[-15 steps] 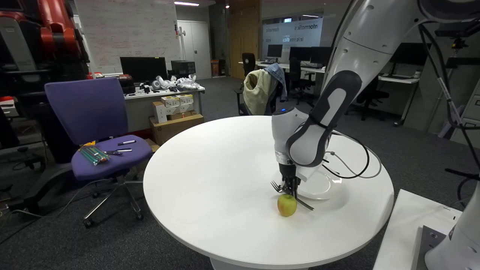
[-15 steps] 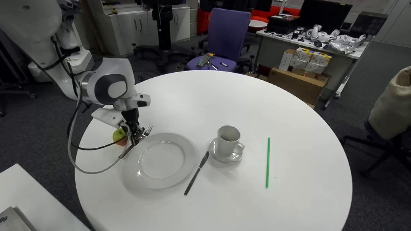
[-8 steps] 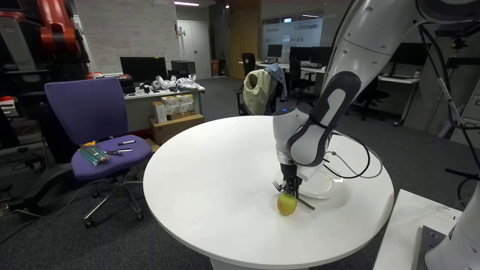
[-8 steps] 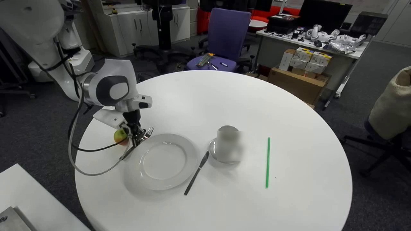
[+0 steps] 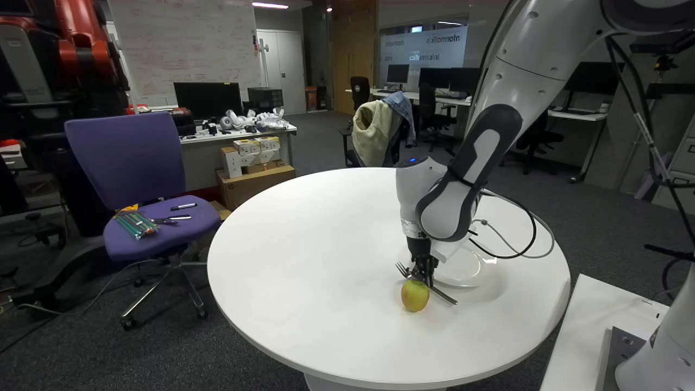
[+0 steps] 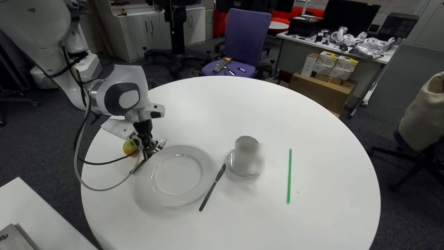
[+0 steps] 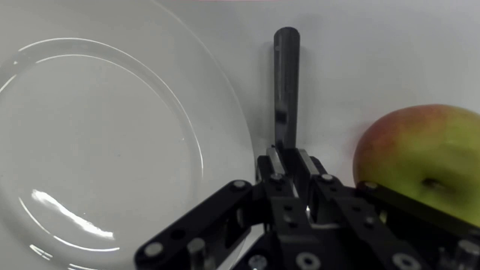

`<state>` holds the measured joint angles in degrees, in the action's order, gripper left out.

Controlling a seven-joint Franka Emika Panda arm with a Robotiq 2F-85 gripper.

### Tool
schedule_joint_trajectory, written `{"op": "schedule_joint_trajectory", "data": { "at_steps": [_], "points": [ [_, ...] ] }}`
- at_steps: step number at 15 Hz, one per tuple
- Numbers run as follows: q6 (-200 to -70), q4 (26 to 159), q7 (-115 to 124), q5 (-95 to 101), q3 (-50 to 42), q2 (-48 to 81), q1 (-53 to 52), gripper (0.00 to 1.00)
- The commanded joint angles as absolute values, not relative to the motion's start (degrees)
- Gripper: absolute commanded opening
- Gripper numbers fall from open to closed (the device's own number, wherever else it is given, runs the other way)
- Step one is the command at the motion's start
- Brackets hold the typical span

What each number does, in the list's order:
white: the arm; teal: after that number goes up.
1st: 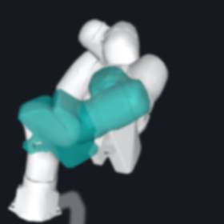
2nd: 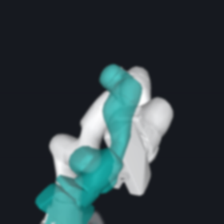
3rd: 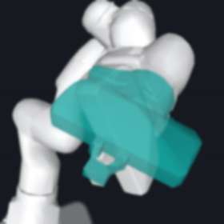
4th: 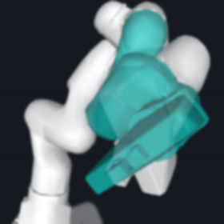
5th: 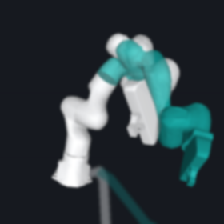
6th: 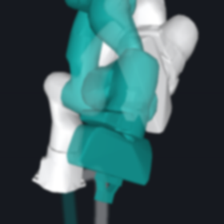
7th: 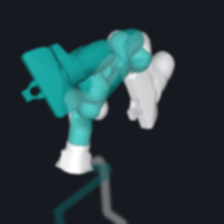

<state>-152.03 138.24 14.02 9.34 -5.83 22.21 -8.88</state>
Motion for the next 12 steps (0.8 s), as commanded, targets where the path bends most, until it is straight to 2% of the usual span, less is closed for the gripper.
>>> {"op": "schedule_joint_trajectory", "data": {
  "at_steps": [1,12],
  "points": [
    [-152.7,138.3,15.0,9.6,-6.1,22.2,-8.3,0.03],
    [-152.7,137.7,15.7,10.2,-6.8,23.8,-8.9,0.03]
  ]
}}
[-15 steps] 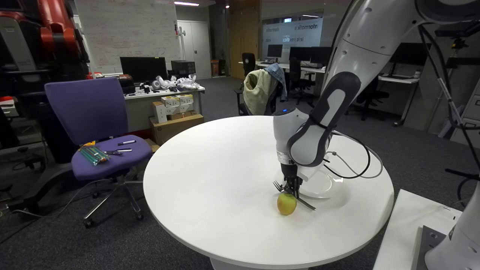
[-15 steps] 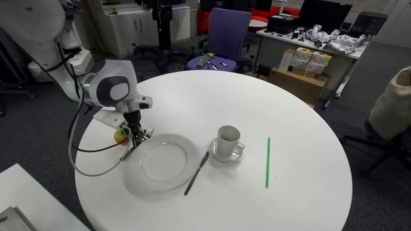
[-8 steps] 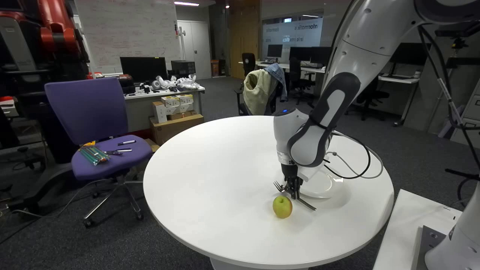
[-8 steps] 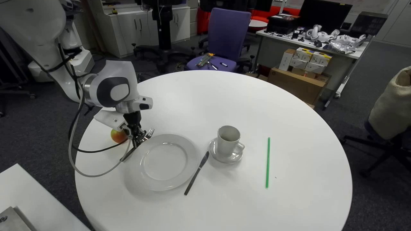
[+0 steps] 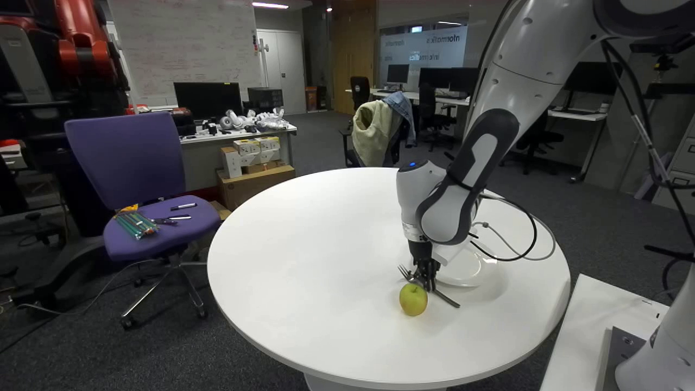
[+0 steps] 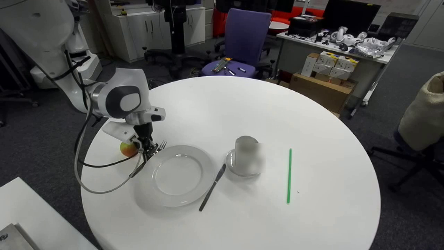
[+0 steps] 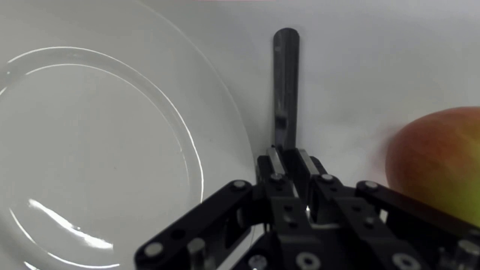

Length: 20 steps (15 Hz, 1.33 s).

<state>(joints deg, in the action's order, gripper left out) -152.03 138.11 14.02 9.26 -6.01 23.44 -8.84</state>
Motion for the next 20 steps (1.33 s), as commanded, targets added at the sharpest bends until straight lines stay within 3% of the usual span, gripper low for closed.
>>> {"op": "schedule_joint_trajectory", "data": {
  "at_steps": [1,4,7,11,12,15,16,18,19,20],
  "points": [
    [-152.7,137.6,15.7,10.3,-6.8,23.9,-9.0,0.03],
    [-152.7,137.6,15.8,10.4,-6.9,23.9,-9.1,0.03],
    [-152.7,137.6,15.9,10.5,-7.0,23.8,-9.2,0.10],
    [-152.7,137.7,16.0,10.7,-7.1,23.7,-9.4,0.37],
    [-152.6,137.7,16.1,10.7,-7.1,23.7,-9.4,0.48],
    [-152.6,137.8,16.1,10.8,-7.1,23.5,-9.5,0.45],
    [-152.7,137.8,16.1,10.8,-7.1,23.4,-9.5,0.39],
    [-152.7,137.9,16.1,10.9,-7.1,23.2,-9.6,0.17],
    [-152.7,138.0,16.1,10.9,-7.1,23.1,-9.6,0.14],
    [-152.7,137.9,16.1,10.9,-7.1,23.1,-9.6,0.18]
  ]
}}
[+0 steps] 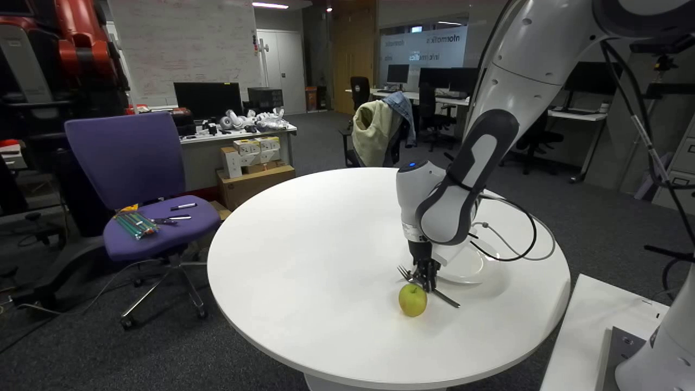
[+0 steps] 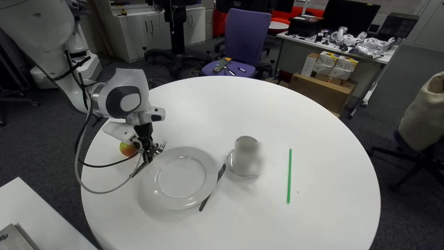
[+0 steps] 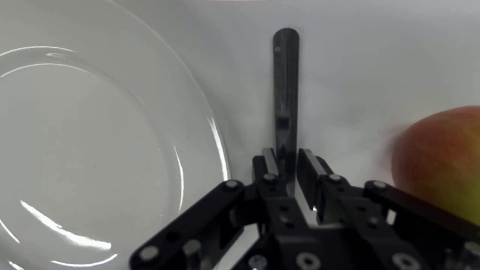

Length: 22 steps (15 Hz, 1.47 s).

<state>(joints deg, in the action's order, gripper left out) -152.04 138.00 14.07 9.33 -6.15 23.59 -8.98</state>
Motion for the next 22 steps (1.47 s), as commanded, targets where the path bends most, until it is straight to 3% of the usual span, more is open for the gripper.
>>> {"op": "schedule_joint_trajectory", "data": {
  "at_steps": [1,7,8,9,11,22],
  "points": [
    [-152.6,137.9,16.1,10.9,-7.1,23.1,-9.7,0.18],
    [-152.6,137.9,16.3,11.2,-7.2,22.8,-9.9,0.19],
    [-152.6,137.9,16.4,11.2,-7.2,22.7,-10.0,0.16],
    [-152.6,137.9,16.4,11.3,-7.2,22.6,-10.0,0.04],
    [-152.6,137.8,16.5,11.3,-7.2,22.5,-10.1,0.02],
    [-152.2,136.5,17.6,11.6,-7.5,22.8,-10.1,0.03]
  ]
}}
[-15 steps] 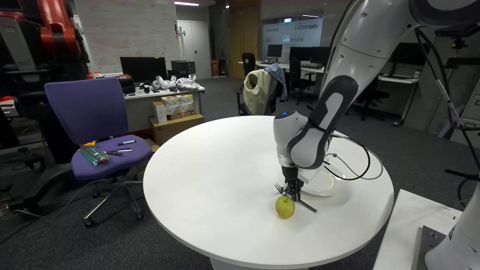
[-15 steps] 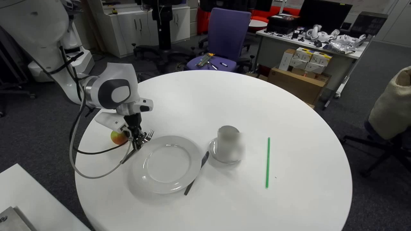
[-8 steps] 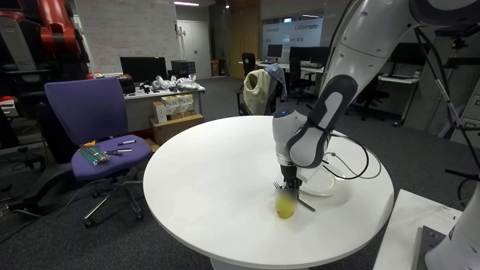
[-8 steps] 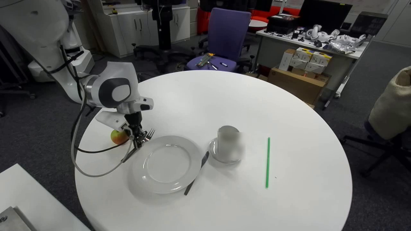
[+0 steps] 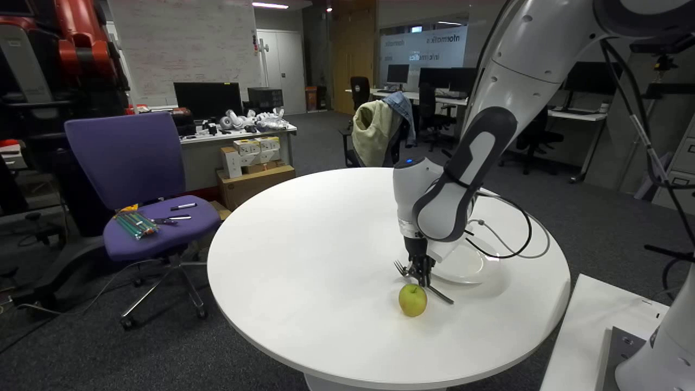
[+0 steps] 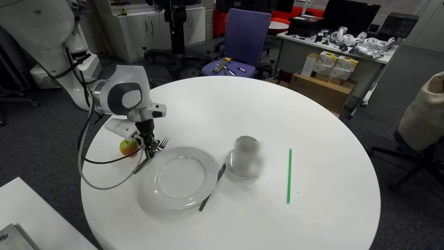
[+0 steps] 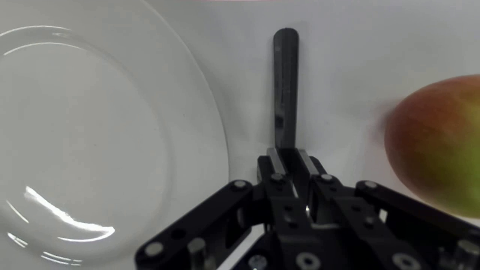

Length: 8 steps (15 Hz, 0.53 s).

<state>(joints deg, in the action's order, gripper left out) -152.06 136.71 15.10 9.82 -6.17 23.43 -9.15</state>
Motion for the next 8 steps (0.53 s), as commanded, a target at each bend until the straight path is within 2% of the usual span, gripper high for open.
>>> {"op": "schedule_joint_trajectory", "data": {
  "at_steps": [1,8],
  "points": [
    [-152.2,136.4,17.8,11.7,-7.6,22.9,-10.0,0.03],
    [-151.9,136.0,18.6,12.3,-8.3,23.3,-10.0,0.03]
  ]
}}
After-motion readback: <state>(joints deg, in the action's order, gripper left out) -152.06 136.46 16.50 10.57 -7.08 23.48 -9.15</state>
